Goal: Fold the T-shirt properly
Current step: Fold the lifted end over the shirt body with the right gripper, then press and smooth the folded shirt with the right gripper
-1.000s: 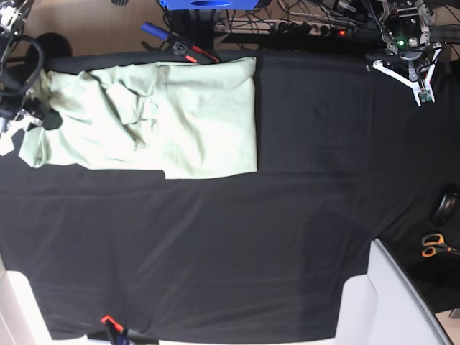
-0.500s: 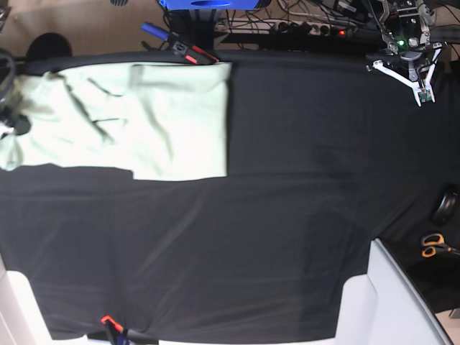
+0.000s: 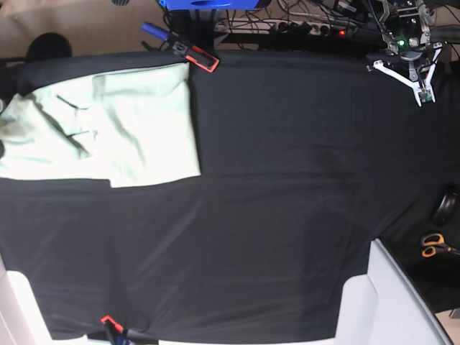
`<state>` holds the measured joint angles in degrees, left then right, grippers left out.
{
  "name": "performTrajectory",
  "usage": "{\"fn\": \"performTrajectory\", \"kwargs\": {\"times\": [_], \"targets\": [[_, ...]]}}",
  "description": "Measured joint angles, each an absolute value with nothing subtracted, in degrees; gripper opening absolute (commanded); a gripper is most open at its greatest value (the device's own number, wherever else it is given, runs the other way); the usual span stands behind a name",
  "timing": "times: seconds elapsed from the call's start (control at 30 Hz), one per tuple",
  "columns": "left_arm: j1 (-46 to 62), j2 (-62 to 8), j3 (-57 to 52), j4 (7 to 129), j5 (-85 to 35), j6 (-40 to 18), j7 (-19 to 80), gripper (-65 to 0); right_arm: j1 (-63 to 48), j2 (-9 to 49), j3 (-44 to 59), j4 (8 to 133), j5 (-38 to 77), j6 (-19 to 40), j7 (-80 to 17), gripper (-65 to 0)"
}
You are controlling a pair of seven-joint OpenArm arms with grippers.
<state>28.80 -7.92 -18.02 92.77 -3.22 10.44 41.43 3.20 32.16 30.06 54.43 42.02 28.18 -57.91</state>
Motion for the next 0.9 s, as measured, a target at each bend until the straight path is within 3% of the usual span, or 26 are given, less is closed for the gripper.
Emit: {"fn": "performTrajectory", "kwargs": {"times": [0.17,0.3,0.53,0.77,0.9], "targets": [[28.8,-7.9,-18.0,92.8,-3.2,10.4,41.5,-60.0,-0.5,29.8,26.6,63.6,41.6,17.9,-58.0,-64.7],[28.8,-7.8,-18.0,92.8,-3.2,10.4,41.5,-60.0,-1.4,29.5,22.7,68.9,42.6,14.9,-57.5,-64.7],[28.8,-7.8,-18.0,92.8,-3.2,10.4,41.5,-60.0,-6.2,29.3,13.4,77.0,42.1,0.0,-51.6,-64.7],[28.8,-7.8,-18.0,92.8,-3.2,10.4,41.5,-60.0,-8.3,29.1,5.8,85.8,35.2,-7.8,-50.4,-64.7],[28.8,-7.8,-18.0,92.8,-3.2,10.4,41.5,-60.0,-8.8,26.3,4.0,90.1,28.2,-8.5,-53.0,-64.7]]}}
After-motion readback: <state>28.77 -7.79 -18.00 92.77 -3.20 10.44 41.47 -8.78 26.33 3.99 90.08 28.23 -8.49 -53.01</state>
